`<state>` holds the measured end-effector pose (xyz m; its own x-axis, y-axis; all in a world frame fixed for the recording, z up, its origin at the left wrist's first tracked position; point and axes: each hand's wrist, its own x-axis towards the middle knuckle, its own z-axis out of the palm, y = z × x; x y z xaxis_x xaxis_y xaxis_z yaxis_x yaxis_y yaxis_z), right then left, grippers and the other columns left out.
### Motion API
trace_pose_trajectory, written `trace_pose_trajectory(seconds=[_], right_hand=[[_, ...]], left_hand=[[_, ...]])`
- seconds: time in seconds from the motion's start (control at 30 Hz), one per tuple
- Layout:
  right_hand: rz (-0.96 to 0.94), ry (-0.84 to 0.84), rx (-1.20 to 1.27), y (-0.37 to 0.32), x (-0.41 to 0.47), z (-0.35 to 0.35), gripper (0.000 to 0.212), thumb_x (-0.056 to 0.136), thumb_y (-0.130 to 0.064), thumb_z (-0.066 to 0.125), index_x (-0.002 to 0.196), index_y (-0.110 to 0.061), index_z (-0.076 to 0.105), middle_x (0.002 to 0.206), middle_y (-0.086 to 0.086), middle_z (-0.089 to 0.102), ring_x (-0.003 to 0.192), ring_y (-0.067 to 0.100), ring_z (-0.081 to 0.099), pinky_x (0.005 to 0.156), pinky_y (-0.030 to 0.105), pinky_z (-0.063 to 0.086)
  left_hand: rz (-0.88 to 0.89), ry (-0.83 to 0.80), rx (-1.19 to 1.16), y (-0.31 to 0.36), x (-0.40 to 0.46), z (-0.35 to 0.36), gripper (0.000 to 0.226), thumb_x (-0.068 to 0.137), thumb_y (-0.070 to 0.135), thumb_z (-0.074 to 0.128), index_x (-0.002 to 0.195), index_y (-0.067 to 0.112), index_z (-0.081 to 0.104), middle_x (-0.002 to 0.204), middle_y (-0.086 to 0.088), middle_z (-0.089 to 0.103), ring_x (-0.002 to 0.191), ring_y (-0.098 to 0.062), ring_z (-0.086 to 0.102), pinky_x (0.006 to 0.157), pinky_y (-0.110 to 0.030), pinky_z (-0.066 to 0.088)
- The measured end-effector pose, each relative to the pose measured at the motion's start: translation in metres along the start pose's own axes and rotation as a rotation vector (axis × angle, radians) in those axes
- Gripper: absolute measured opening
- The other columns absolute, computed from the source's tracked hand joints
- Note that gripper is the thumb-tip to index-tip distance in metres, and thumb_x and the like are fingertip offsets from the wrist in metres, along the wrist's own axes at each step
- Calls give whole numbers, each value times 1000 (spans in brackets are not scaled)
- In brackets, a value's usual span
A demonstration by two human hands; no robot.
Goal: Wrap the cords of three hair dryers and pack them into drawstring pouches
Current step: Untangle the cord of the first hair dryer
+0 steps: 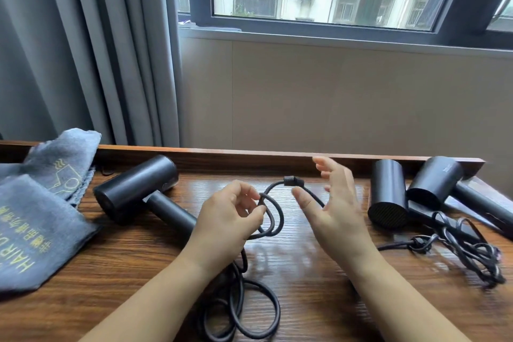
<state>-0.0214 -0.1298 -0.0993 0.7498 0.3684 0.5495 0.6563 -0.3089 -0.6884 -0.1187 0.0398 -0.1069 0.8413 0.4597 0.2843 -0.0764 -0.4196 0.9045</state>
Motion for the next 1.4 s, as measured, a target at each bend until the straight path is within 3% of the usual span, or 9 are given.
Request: trace_pose_trajectory(seconds=[0.13,0.37,0.53,0.63,0.7,0.8,0.97,1.2,1.4], right_hand=[[-165,-247,-35,-4,-3,4,59,75,-55,72,128,-34,58,132,-13,45,128,9,46,106,20,39],[13,-133,-101,-7,-4,8,36,81,-29,48,110,-32,69,104,-17,67,100,4,59,88,32,50],[124,-261,-108,-7,-7,9,25,84,-36,37,82,-19,55,69,-1,63,73,19,59,73,44,49],[44,-314,-32,-15,-6,6,19,83,-26,39,75,-23,56,66,-6,60,65,11,51,64,30,43],[26,-344,0,-18,-4,1,25,81,-22,40,80,-38,58,65,-19,60,65,2,52,59,16,36],[12,-375,39,-15,-4,-2,43,83,-20,40,115,-37,62,78,-18,68,71,-3,56,64,10,37],[40,-282,11,-12,-1,-3,18,80,-22,39,73,-22,56,61,-12,56,60,8,47,55,19,33],[-58,-402,50,-15,-7,0,40,89,-19,42,119,-31,64,87,-8,70,84,10,62,76,23,47],[126,-284,-81,-7,-2,3,16,91,-22,44,85,-25,59,71,-1,65,69,18,59,70,40,50]], left_hand=[[88,-8,51,6,-5,0,19,83,9,74,87,26,66,71,1,67,58,-5,56,57,-21,48],[148,-54,50,8,-5,2,35,84,13,62,115,31,66,70,5,63,62,-10,56,62,-21,47],[31,47,-2,4,0,2,18,83,6,61,87,24,61,81,-2,66,68,-10,57,64,-23,48],[90,-3,59,5,-2,-2,24,78,23,63,102,29,60,95,7,64,77,-12,60,71,-25,50],[279,-36,157,5,-2,-6,37,82,28,68,118,30,63,100,11,62,87,-13,59,76,-18,46],[430,-31,282,6,-2,-6,12,89,31,66,94,25,74,79,11,62,77,-6,57,72,-19,43],[290,179,162,6,3,-17,11,95,19,63,84,22,65,75,10,62,74,-4,57,67,-9,39],[459,-110,339,6,-6,-4,24,91,39,61,107,25,71,89,12,72,84,-3,64,77,-24,48],[186,190,51,9,0,-11,11,100,14,53,96,23,58,61,5,61,60,-8,57,63,-19,44]])
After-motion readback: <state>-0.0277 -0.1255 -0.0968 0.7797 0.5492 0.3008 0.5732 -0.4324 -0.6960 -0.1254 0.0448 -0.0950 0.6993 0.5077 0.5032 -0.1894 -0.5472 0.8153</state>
